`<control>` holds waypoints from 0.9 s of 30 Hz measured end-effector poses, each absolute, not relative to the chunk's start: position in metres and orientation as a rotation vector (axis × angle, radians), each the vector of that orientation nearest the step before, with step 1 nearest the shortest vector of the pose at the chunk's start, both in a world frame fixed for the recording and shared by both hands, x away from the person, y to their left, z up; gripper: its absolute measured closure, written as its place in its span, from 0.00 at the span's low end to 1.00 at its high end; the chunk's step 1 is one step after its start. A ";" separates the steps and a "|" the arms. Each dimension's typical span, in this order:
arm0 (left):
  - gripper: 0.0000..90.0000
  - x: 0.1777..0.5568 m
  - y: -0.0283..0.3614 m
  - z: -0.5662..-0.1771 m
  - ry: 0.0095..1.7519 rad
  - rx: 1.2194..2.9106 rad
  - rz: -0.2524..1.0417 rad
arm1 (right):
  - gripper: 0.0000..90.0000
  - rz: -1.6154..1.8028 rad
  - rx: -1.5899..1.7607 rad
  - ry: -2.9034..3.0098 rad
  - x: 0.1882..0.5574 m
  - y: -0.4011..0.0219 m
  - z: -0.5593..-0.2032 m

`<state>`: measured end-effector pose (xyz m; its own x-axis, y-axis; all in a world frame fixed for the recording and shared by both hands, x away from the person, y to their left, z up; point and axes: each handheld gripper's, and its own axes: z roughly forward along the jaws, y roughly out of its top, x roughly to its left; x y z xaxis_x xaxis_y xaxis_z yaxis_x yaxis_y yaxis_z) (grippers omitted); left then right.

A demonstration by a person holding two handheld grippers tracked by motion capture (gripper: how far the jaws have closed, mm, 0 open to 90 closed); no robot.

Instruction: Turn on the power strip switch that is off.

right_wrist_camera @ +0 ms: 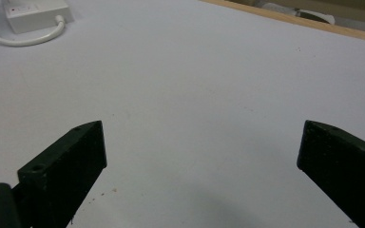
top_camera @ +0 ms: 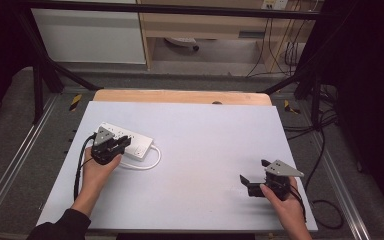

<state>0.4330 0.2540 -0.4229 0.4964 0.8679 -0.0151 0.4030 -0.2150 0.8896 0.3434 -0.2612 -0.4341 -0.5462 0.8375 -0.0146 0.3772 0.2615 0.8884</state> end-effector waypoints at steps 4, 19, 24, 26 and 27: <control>0.84 0.433 0.253 -0.422 1.062 1.813 0.627 | 0.03 1.237 1.100 2.045 0.343 -0.261 -0.434; 0.52 0.427 0.247 -0.406 1.030 1.738 0.595 | 0.03 1.235 1.100 2.043 0.344 -0.263 -0.434; 0.36 0.425 0.244 -0.401 1.010 1.721 0.629 | 0.03 1.233 1.099 2.046 0.343 -0.262 -0.434; 0.31 0.425 0.243 -0.401 1.000 1.717 0.630 | 0.03 1.233 1.097 2.045 0.343 -0.262 -0.434; 0.29 0.424 0.242 -0.400 0.995 1.715 0.628 | 0.03 1.233 1.099 2.044 0.343 -0.262 -0.434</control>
